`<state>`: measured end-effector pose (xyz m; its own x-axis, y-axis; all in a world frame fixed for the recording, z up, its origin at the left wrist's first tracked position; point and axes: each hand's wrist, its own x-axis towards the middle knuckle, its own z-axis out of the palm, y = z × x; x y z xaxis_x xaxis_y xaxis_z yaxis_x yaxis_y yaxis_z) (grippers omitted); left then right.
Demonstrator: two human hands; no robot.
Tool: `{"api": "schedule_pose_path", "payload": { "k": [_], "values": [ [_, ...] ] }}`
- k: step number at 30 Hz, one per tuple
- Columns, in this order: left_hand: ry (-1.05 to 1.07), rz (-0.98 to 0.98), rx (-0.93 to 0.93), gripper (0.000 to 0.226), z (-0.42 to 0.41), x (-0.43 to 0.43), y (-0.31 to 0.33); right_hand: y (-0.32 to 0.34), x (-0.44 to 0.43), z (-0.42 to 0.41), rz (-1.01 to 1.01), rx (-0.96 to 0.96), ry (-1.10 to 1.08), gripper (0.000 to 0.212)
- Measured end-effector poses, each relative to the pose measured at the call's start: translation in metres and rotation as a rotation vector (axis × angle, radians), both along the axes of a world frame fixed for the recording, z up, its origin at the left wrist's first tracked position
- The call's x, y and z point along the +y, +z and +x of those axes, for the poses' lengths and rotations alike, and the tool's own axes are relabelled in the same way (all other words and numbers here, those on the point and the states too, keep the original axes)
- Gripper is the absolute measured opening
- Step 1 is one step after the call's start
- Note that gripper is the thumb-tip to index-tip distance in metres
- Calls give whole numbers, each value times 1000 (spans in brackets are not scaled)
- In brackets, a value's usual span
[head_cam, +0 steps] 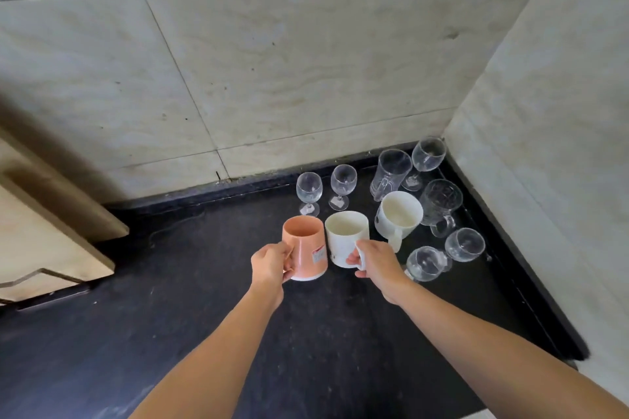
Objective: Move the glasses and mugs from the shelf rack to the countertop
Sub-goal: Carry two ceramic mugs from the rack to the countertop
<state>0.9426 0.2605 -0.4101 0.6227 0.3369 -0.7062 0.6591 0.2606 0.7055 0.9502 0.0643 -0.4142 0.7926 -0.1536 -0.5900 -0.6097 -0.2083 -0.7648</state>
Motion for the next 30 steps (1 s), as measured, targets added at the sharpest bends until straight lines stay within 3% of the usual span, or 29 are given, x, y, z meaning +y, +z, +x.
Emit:
{"api": "schedule_pose_path", "payload": {
  "k": [8,14,20,26,30],
  "values": [
    [-178,34,-73,17,-5,18,-20,-23,-9,-3,-6,4,50,31],
    [-271,246,-75,4,-24,20,-27,-27,-15,-14,-210,-14,263,34],
    [-339,537,-58,20,-40,14,-10,-14,-19,-17,-658,-129,666,29],
    [-302,809,51,23,-126,19,14,5,-17,-35,-767,50,1165,29],
    [-145,891,159,22,-225,7,32,19,16,-71,-833,-286,1563,35]
  ]
}}
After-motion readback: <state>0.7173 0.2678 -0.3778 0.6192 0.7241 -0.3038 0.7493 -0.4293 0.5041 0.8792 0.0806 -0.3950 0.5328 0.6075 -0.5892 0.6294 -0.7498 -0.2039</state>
